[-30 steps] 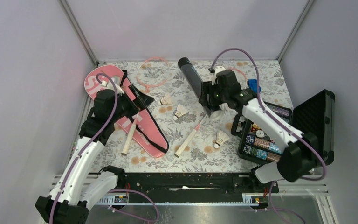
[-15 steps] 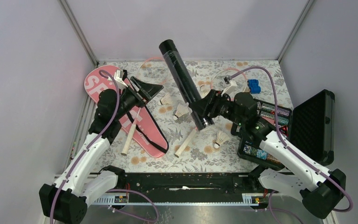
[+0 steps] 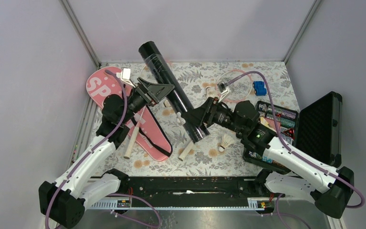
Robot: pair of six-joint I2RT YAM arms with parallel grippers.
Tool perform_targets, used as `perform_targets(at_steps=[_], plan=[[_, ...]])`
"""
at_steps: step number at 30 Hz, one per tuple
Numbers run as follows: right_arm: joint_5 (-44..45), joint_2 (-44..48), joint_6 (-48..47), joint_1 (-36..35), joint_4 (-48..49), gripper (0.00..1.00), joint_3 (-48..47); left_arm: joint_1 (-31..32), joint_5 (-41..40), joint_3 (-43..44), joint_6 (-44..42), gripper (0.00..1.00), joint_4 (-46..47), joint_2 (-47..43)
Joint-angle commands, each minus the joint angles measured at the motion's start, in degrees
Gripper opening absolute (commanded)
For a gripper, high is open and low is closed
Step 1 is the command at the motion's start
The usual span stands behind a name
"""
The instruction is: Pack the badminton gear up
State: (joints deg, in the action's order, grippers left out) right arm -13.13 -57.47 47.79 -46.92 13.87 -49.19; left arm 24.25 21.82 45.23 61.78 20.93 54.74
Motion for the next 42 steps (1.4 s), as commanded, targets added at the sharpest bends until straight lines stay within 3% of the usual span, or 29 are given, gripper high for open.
perform_targets(at_steps=[1, 4, 9, 12, 17, 20, 24, 26, 34, 37, 42], plan=[[0.13, 0.17, 1.10, -2.54, 7.66, 0.42, 0.15, 0.48, -0.10, -0.56, 0.36, 0.99, 7.22, -0.66], [0.74, -0.02, 1.85, -3.20, 8.61, 0.42, 0.91, 0.53, 0.24, -1.20, 0.45, 0.96, 8.08, -0.63], [2.35, -0.42, 3.47, -4.26, 10.95, 0.43, 3.48, 0.53, -0.82, -2.21, 0.36, 0.81, 7.73, -1.76], [2.36, -1.45, 4.46, -4.96, 12.28, 0.50, 4.82, 0.52, -1.39, -2.76, 0.49, 0.69, 8.69, -2.31], [-0.19, -3.62, 4.86, -5.73, 11.81, 0.61, 4.45, 0.53, -1.22, -2.83, -0.97, 0.62, 8.69, -2.31], [-1.20, -3.15, 3.27, -5.73, 10.07, 0.76, 4.22, 0.53, -0.11, -2.91, -3.64, 0.55, 6.96, -2.58], [0.37, -0.81, -0.85, -5.73, 1.96, 0.93, 2.39, 0.53, 0.92, -2.54, -11.31, 0.49, 0.73, -4.45], [1.26, 0.83, -3.33, -5.73, -3.44, 0.97, 0.31, 0.53, 1.48, -2.11, -16.61, 0.47, -3.58, -6.35], [5.26, 5.92, -13.96, -5.73, -27.02, 0.97, -9.55, 0.62, -0.59, 4.50, -45.72, 0.43, -35.30, -11.05], [8.53, 6.97, -15.04, -5.73, -32.43, 0.97, -13.47, 1.11, -1.87, 3.82, -54.08, 0.40, -40.12, -13.37], [10.78, 6.46, -14.44, -5.73, -37.38, 0.92, -21.17, 3.52, -2.29, -0.05, -65.64, 0.37, -40.63, -18.46]])
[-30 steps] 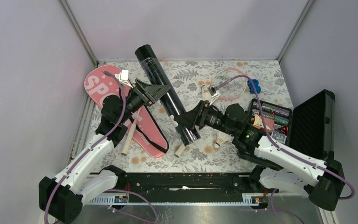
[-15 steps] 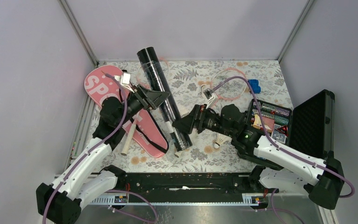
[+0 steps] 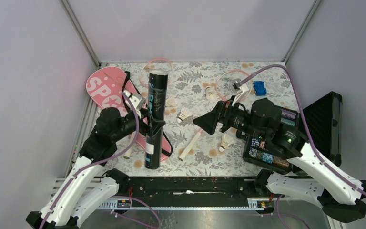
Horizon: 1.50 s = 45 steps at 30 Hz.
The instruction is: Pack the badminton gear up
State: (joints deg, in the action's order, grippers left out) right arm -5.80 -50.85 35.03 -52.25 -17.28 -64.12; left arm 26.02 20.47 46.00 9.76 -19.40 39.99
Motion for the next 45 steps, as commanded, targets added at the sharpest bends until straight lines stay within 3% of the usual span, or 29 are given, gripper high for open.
perform_targets(at_steps=[1, 8, 16, 35, 37, 43, 45], plan=[[3.20, -0.75, -1.60, -0.40, -6.99, 0.91, -7.96, 2.42, -0.77, -1.30, -15.76, 0.37, -0.29, -4.29], [0.52, -6.51, 0.10, -0.31, -14.28, 0.73, -19.77, 7.33, 2.32, -5.88, -29.77, 0.35, 0.56, -8.92], [0.26, -12.05, 0.08, 0.00, -18.07, 0.52, -24.85, 8.17, 3.86, -10.49, -33.95, 0.34, 1.82, -12.63], [-2.59, -23.70, 0.01, 2.07, -17.37, 0.45, -25.18, 8.43, 7.12, -11.11, -37.45, 0.32, -1.87, -14.67], [-3.15, -23.86, 0.16, 2.59, -17.28, 0.37, -24.69, 8.43, 7.14, -11.04, -37.45, 0.32, -1.87, -14.74], [-4.45, -20.98, 0.12, 5.21, -13.08, 0.01, -21.18, 8.43, 4.65, -11.05, -36.48, 0.29, -2.49, -14.82], [-5.01, -19.13, 0.42, 8.98, -11.30, 0.00, -19.15, 8.43, 4.55, -11.50, -35.25, 0.29, -2.05, -15.47]])
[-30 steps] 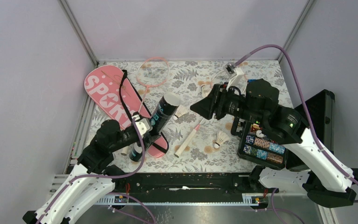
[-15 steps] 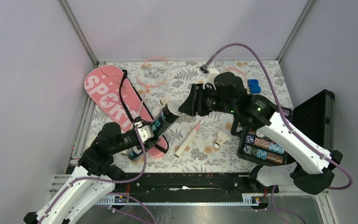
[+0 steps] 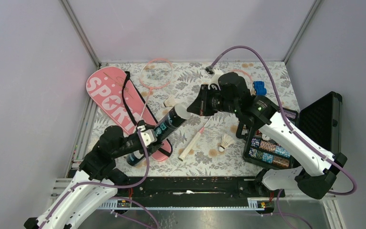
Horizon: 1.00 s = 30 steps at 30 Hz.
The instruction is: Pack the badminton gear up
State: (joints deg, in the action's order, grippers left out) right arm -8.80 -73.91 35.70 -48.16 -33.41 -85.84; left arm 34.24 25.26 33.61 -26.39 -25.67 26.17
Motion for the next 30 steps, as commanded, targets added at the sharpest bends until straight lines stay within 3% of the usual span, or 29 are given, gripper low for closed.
perform_targets(at_steps=[1, 10, 21, 27, 30], plan=[[-3.88, 4.85, 0.30, 6.89, 5.88, 0.00, 3.46, 0.21, -0.43, 0.82, 1.49, 0.29, 4.20, -1.72], [-9.78, 10.45, 1.25, 11.41, 13.97, 0.00, 10.70, 0.21, -5.03, 2.55, 4.22, 0.25, 0.24, 0.36], [-11.53, 11.88, 1.45, 17.26, 15.47, 0.00, 9.78, 0.21, -8.35, 3.46, 5.81, 0.24, -0.86, 2.82], [-18.60, 10.28, 7.42, 18.36, 20.52, 0.00, 9.52, 0.21, -9.47, 3.38, 5.75, 0.24, -0.87, 4.69], [-16.80, 9.44, 7.16, 18.49, 20.60, 0.00, 9.03, 0.21, -11.28, 3.62, 5.74, 0.24, -0.68, 4.86]])
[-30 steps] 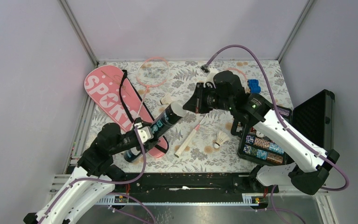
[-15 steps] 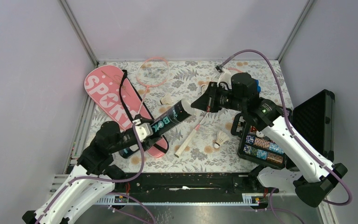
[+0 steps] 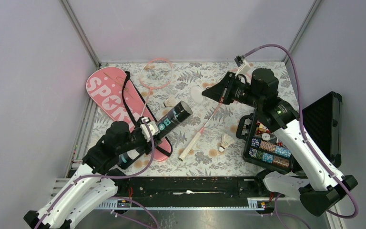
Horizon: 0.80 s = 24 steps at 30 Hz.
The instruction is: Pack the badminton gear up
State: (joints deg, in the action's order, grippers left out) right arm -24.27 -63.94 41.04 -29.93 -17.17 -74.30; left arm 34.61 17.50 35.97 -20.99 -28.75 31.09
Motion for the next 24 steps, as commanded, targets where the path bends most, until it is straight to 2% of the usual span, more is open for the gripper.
perform_targets(at_steps=[1, 4, 11, 17, 24], plan=[[0.55, -0.83, 1.25, 0.35, 3.35, 0.00, -2.60, -0.16, -4.58, 1.42, 0.34, 0.24, 2.59, -0.19], [8.63, -2.32, -1.49, 0.93, -0.38, 0.00, -2.80, -0.16, -9.34, 1.74, 0.15, 0.26, 4.04, -1.46], [22.85, -7.99, -6.35, 1.02, -0.27, 0.00, 0.92, -0.16, -23.46, 0.74, -3.10, 0.27, 13.86, -5.86], [30.51, -15.90, -9.15, 0.98, 3.83, 0.00, 5.01, -0.16, -32.61, -1.69, -3.87, 0.29, 21.62, -8.13], [32.31, -27.94, -10.77, 0.93, 5.19, 0.00, 5.79, -0.16, -35.44, -4.32, -4.23, 0.28, 24.11, -9.87]])
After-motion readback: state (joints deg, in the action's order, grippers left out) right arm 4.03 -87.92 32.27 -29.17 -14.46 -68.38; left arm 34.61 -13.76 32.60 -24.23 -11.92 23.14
